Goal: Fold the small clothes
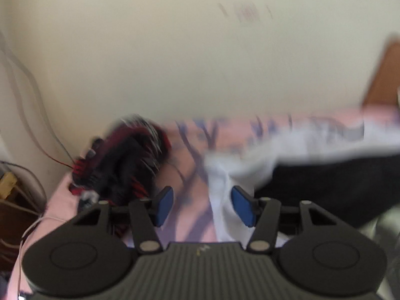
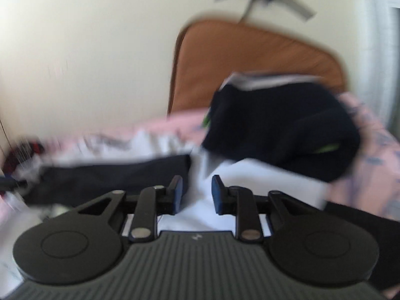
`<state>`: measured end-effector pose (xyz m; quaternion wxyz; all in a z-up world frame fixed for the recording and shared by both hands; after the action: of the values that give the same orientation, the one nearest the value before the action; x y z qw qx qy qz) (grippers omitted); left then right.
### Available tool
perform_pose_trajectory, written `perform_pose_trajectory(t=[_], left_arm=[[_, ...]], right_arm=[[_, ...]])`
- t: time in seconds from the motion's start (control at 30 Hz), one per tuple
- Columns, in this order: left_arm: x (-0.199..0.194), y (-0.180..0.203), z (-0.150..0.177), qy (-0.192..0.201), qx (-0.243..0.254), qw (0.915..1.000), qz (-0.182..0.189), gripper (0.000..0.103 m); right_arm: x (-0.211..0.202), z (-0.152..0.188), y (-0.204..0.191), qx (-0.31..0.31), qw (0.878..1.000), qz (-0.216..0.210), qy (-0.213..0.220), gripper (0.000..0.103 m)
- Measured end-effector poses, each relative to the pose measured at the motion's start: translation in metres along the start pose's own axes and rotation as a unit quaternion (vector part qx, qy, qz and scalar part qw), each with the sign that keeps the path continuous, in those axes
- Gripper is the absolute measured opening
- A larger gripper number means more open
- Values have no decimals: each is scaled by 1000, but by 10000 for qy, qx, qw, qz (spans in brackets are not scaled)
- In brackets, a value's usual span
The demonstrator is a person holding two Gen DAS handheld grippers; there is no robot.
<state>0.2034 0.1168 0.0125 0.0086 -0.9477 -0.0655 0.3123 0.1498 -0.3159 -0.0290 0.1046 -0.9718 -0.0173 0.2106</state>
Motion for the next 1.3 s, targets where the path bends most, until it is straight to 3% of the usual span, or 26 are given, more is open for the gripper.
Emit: perform_pose_trajectory(t=[0.03,0.1,0.17,0.3,0.37,0.5,0.53,0.57,0.63,0.73,0.77,0.8,0.83,0.9,0.97,1.07,1.17,1.3], left_arm=[[-10,2,-9,161,-221,9995,160,57],[-19,18,-21,294,-463,9969,557,73],[-20,48,-25,282,-380,9939,991,80],[-3,122,-10,191,122,9851,1702,80],[9,148,9,-32,261,9795,1998,80],[34,168,46,-544,361,9785,1954,78],[28,167,42,-365,350,9787,1989,80],[26,164,40,-297,257,9793,1987,89],[34,160,43,-572,79,9794,1934,87],[33,159,41,-565,-42,9784,1990,89],[33,160,41,-561,-8,9789,1965,89],[32,160,42,-555,25,9795,1938,89],[29,161,41,-547,37,9799,1915,88],[26,159,40,-505,-18,9804,1902,86],[26,152,42,-374,-183,9797,1961,85],[26,141,35,-109,-500,9759,2120,86],[15,122,26,-8,-1000,9676,2318,87],[3,92,9,364,-1698,9475,2685,95]], right_arm=[[-18,1,14,225,9996,78,130,38],[-52,12,41,702,9970,222,235,39],[-77,27,70,1286,9903,426,306,41],[-117,67,111,2391,9669,770,444,47],[-129,85,129,2824,9523,1064,456,49],[-133,103,154,3777,9194,968,516,49],[-131,104,157,3891,9149,931,535,49],[-129,102,159,3965,9120,887,568,50],[-118,97,160,4021,9099,824,597,55],[-104,86,164,3799,9177,964,641,58],[-97,83,164,3688,9209,1102,607,51],[-95,78,169,3569,9225,1363,560,36],[-92,74,172,3504,9214,1617,457,7],[-96,59,164,3489,9176,1725,803,7],[-104,27,139,2990,9306,1730,1208,7],[-105,-35,77,2215,9539,1168,1653,7],[-80,-98,-11,1215,9767,414,1720,7],[-12,-140,-149,-3,9867,-700,1465,7]])
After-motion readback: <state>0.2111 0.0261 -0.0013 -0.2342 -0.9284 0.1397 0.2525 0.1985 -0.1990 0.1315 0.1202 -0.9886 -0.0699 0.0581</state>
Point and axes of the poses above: each gripper's, at about its wrist camera, not at the fingertips, and x roughly the way its jaws point, y to its right, z to its underside, the point moved 8 cm from there along x, roughly the way its jaws point, and after that the axes turned 6 degrees about -x, right-handed, at the moved point
